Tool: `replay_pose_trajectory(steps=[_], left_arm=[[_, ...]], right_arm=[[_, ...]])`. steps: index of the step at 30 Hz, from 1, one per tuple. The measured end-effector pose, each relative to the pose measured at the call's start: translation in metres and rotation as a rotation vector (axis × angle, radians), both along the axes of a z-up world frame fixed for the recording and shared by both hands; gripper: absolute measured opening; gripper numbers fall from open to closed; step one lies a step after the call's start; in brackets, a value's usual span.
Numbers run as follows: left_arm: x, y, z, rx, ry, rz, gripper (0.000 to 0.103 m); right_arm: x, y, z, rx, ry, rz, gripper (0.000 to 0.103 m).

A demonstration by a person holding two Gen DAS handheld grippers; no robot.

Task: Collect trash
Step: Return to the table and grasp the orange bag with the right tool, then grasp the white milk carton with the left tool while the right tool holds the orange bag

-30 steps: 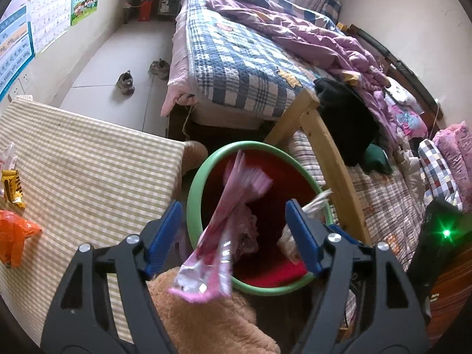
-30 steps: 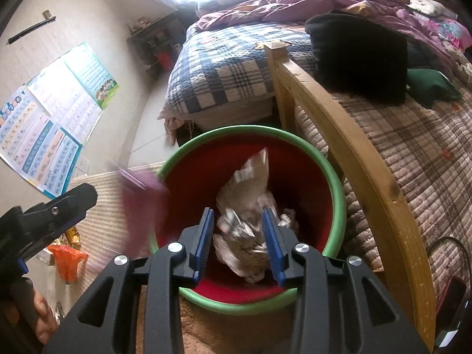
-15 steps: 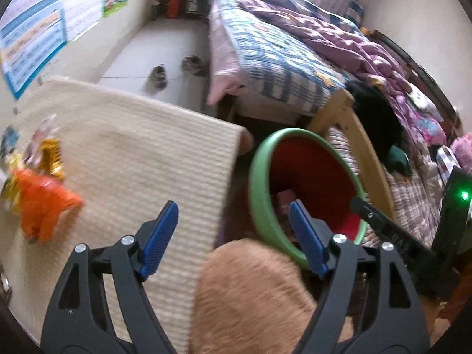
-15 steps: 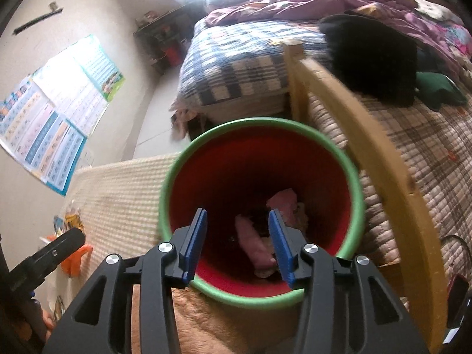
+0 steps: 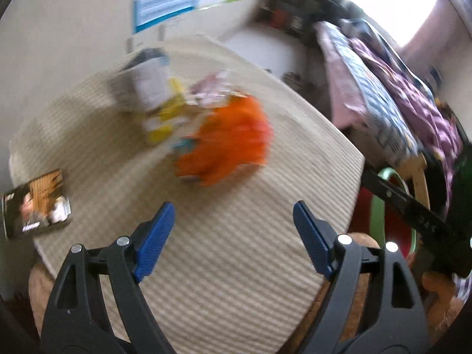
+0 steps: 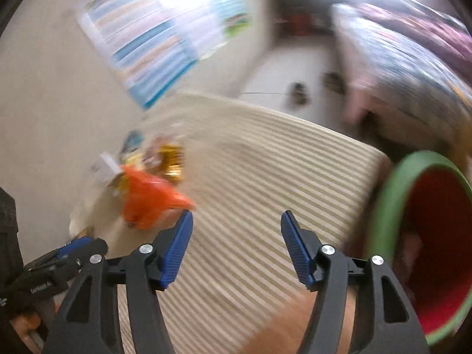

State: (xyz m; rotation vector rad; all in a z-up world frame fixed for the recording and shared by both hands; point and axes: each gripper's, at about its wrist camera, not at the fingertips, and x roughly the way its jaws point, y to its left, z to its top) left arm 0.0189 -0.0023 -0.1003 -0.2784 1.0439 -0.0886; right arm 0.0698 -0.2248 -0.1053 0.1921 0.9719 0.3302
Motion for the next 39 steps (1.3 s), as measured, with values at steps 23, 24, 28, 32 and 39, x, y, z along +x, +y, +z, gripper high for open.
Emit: replay_pose_trajectory(steps=[23,24,28,32,39], left_arm=[[0.023,0.07,0.001,-0.079,-0.034,0.187,0.083],[0.028,0.074,0.004,-0.076,-0.042,0.194,0.086],[0.059,0.09,0.012,-0.032,-0.064,0.255,0.091],[0.091,0.097,0.013,0.011,-0.056,0.289,0.092],[0.123,0.078,-0.006,0.17,0.003,0.237,0.083]], right_arm=[[0.028,0.083,-0.038,0.005,0.136,0.358,0.014],[0.017,0.075,-0.037,0.018,0.131,0.342,0.014],[-0.025,0.049,-0.035,0.081,0.127,0.272,0.014],[-0.053,0.037,-0.038,0.086,0.115,0.211,0.015],[-0.05,0.027,-0.043,0.133,0.15,0.169,0.015]])
